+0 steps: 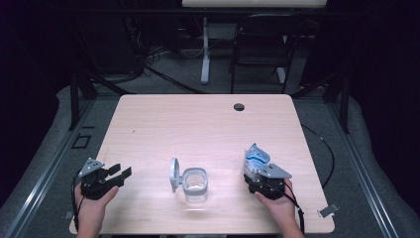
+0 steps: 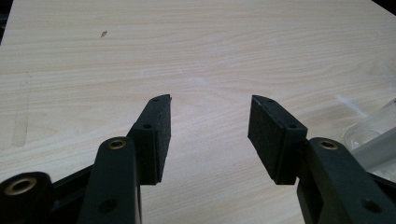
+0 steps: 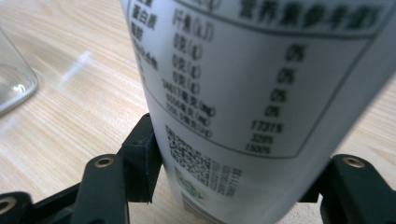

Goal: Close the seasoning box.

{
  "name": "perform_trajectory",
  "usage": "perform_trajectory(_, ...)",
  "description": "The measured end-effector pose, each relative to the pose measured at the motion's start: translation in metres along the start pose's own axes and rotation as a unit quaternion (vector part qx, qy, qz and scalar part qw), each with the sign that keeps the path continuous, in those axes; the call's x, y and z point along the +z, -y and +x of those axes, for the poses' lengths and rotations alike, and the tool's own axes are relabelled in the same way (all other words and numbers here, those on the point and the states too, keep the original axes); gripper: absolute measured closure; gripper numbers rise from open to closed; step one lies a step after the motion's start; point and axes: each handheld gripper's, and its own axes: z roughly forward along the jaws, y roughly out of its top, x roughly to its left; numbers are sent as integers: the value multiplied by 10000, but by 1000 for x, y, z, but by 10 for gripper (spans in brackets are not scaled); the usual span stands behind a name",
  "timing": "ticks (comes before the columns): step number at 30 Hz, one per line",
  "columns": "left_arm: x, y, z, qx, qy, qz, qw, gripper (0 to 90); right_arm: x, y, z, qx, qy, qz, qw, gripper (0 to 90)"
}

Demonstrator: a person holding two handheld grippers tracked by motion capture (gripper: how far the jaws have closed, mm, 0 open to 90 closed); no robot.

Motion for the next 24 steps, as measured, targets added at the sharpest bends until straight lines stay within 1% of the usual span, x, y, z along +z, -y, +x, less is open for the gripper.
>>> perform_trajectory(1,0,0,0,5,0,2,10000,497,-1,-1,0,-53,15,13,10000,390)
perform_trajectory(5,0,0,0,6,-7,2,10000,496,-4,-4,2,-24,29,-157,9999,390)
perform_trajectory(6,0,0,0,-5,-7,-4,10000,496,-5,-6,2,-66,28,-124,9999,390)
perform_trajectory(7,0,0,0,-4,-9,-2,10000,496,-6,-6,3,-68,18,-196,9998,390)
perform_trajectory(8,0,0,0,7,-6,3,10000,496,-8,-8,4,-125,28,-175,9998,390)
perform_trajectory(9,0,0,0,11,-2,1,10000,496,-7,-8,5,-100,32,-240,9997,390)
perform_trajectory(10,0,0,0,15,-3,1,10000,496,-9,-9,5,-151,41,-196,9997,390)
perform_trajectory(12,0,0,0,6,-3,-8,10000,495,-10,-12,7,-173,6,-226,9996,390)
perform_trajectory(13,0,0,0,-12,-9,-16,10000,493,-10,-12,7,-135,-21,-288,9995,390)
perform_trajectory(16,0,0,1,-30,-33,0,10000,487,-15,-18,10,-204,-99,-243,9994,390)
perform_trajectory(21,-1,-1,1,-47,-56,-37,10000,484,-21,-29,16,-329,-119,-219,9991,390)
perform_trajectory(24,0,-1,2,-44,-53,-39,10000,484,-21,-37,18,-294,-163,-320,9989,390)
